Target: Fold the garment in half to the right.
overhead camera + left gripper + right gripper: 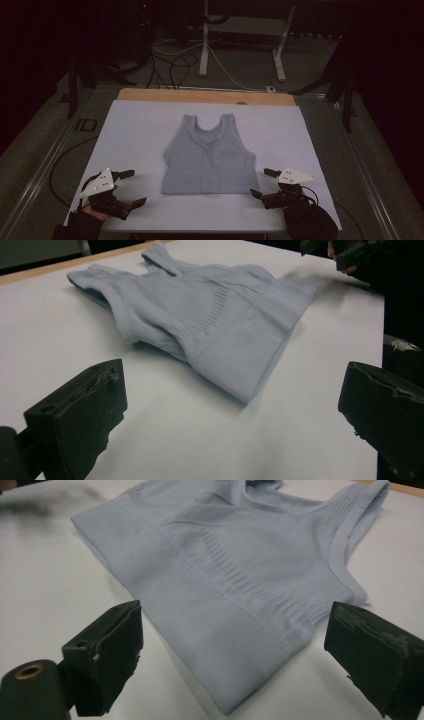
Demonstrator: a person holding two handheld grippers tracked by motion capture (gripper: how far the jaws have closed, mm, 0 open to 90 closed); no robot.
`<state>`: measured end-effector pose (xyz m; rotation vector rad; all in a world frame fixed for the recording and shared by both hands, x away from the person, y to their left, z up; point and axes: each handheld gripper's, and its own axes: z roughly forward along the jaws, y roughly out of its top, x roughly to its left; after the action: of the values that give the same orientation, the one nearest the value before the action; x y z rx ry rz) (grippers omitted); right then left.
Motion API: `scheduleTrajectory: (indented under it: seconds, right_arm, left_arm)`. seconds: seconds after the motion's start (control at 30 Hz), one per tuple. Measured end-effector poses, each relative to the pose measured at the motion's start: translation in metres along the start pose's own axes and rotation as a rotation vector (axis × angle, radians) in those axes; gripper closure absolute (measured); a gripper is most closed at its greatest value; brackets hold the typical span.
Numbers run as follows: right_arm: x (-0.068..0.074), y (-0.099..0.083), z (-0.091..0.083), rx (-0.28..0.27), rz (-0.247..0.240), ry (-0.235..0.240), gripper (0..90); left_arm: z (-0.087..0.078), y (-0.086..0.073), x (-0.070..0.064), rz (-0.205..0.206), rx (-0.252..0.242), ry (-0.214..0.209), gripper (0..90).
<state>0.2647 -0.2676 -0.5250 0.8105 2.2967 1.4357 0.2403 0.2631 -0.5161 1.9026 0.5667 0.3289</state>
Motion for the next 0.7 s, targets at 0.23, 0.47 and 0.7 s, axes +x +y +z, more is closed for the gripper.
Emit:
scheduleTrajectory:
  seconds: [0.23, 0.47, 0.7]
  right_arm:
    - [0.0014, -0.0004, 0.0004, 0.006, -0.024, -0.002, 8.7]
    - [0.0018, -0.0007, 0.0001, 0.006, -0.029, -0.002, 8.7]
    - [0.0027, -0.0003, -0.0001, 0.002, -0.035, -0.001, 8.7]
  left_arm:
    - [0.0025, 0.0006, -0.0024, 0.012, 0.015, -0.017, 0.3]
    - [0.0030, 0.0007, -0.0037, 0.032, 0.011, -0.010, 0.3]
    - [0.0041, 0.0005, -0.0042, 0.032, 0.030, -0.011, 0.3]
